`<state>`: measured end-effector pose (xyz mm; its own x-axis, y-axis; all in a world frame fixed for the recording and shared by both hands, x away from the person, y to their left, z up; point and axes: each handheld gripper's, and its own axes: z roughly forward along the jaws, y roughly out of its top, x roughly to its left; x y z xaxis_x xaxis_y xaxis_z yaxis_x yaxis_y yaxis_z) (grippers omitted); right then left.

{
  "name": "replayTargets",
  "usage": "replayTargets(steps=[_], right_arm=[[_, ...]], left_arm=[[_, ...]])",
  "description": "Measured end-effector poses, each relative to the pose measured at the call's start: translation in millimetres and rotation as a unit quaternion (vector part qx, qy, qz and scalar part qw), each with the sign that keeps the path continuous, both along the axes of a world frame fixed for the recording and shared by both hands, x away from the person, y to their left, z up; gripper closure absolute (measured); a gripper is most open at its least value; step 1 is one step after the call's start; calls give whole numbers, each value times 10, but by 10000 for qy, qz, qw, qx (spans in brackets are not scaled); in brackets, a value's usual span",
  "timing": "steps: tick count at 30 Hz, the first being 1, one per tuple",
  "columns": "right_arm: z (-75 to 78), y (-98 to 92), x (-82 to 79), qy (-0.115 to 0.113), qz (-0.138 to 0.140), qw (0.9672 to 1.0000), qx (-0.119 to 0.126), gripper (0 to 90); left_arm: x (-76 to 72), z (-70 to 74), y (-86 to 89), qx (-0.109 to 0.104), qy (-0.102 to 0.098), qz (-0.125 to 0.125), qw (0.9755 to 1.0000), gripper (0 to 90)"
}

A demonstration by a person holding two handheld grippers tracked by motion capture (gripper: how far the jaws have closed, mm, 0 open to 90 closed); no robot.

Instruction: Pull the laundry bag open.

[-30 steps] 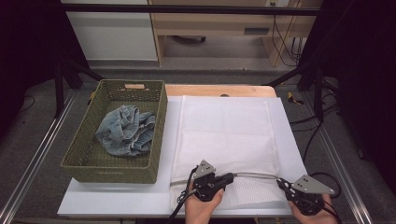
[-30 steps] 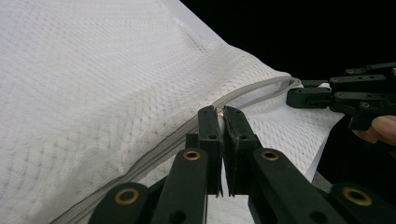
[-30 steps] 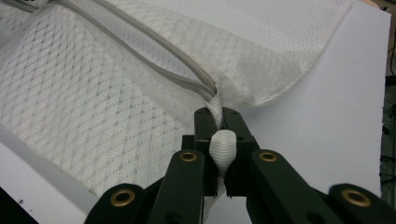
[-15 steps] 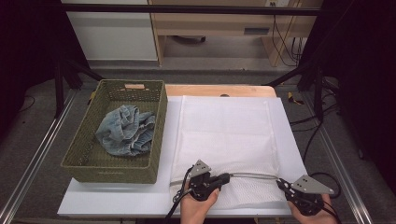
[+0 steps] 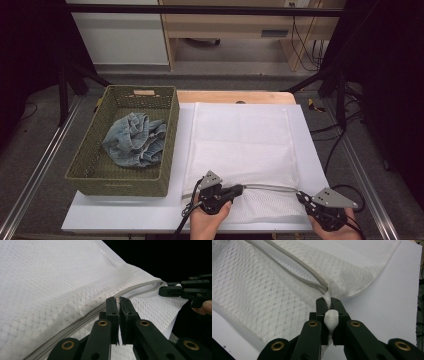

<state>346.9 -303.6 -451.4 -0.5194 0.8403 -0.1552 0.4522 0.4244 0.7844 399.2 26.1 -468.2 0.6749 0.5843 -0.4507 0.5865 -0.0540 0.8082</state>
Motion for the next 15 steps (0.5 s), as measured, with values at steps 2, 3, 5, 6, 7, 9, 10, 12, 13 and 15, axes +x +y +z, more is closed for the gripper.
replayTargets(steps=[2, 3, 5, 6, 7, 9, 10, 12, 13, 15], right_arm=[[0, -2, 0, 7, -7, 10000, 9, 865], [0, -5, 2, 5, 0, 10000, 1, 865], [1, -2, 3, 12, -10, 10000, 11, 865], [2, -2, 2, -4, -6, 10000, -1, 865], [5, 1, -2, 6, -28, 10000, 12, 864], [7, -5, -6, 10, -43, 10000, 25, 864], [6, -8, -7, 16, -53, 10000, 41, 864], [5, -12, -4, 21, -53, 10000, 44, 864], [6, -11, -3, 15, -50, 10000, 51, 864], [9, -5, -1, 15, -51, 10000, 39, 864]], left_arm=[[6, -2, 24, -16, 17, 25, 10000, 868], [7, -4, 34, -21, 20, 36, 10000, 868], [8, -6, 53, -29, 14, 44, 10000, 868], [7, -4, 62, -18, 7, 53, 10000, 868], [8, -3, 71, -10, 7, 54, 10000, 868], [10, 0, 93, -9, -1, 73, 10000, 868], [10, 2, 102, -11, 1, 73, 10000, 868], [12, 4, 118, -33, 9, 70, 10000, 869], [11, 4, 124, -40, 13, 65, 10000, 868], [9, 4, 140, -27, 14, 67, 10000, 868]])
